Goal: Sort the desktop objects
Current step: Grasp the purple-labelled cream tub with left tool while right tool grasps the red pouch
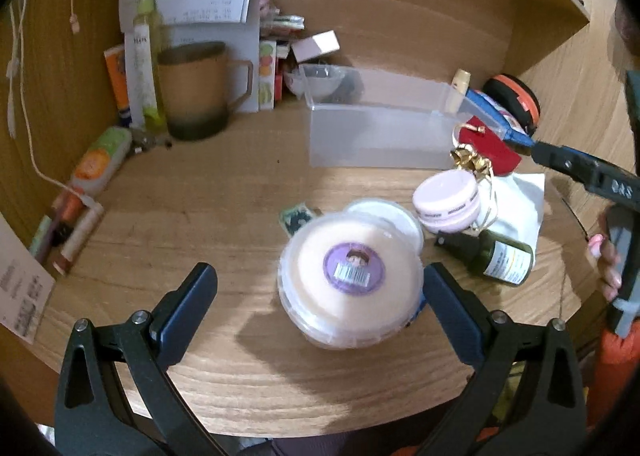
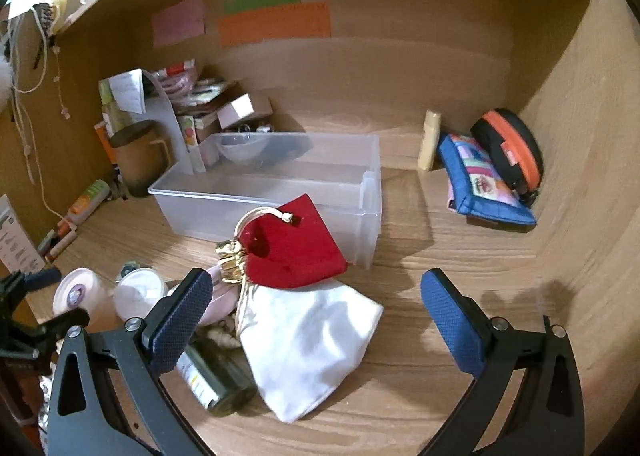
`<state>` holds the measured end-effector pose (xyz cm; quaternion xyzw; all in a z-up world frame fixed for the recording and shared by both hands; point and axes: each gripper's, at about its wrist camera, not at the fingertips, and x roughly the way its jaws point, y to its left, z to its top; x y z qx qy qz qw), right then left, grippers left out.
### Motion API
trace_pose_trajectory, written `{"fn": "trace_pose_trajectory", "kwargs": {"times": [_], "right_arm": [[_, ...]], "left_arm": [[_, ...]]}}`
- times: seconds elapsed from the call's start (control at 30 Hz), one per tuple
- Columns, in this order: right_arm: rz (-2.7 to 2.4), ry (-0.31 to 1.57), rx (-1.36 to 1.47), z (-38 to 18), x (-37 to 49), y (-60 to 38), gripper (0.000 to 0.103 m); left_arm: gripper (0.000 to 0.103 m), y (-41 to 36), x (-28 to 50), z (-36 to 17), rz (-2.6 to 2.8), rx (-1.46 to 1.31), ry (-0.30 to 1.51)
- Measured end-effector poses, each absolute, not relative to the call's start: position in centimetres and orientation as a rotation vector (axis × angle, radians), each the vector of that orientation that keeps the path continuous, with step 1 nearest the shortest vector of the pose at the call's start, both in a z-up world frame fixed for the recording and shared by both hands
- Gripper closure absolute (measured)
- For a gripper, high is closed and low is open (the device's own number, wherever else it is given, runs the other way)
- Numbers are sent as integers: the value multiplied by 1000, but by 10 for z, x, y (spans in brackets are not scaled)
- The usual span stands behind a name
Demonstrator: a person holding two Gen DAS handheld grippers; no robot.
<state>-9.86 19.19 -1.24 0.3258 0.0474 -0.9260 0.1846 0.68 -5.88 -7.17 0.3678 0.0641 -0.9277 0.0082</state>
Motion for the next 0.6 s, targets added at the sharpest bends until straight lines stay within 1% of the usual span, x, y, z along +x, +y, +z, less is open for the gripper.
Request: {"fn": "trace_pose_trajectory", "kwargs": {"times": [0.13, 0.33, 0.6], "right_arm": [[-2544, 124, 1002, -24, -123, 186, 0], [-2454, 164, 1111, -44, -150, 170, 0], [-2417, 247, 1121, -51, -161, 148, 0]], "left_arm": [[0, -56, 4, -79, -2896, 1175, 203], [0, -53, -5, -89, -2870, 1212, 202], [0, -56, -9, -93, -2861, 1205, 233]]}}
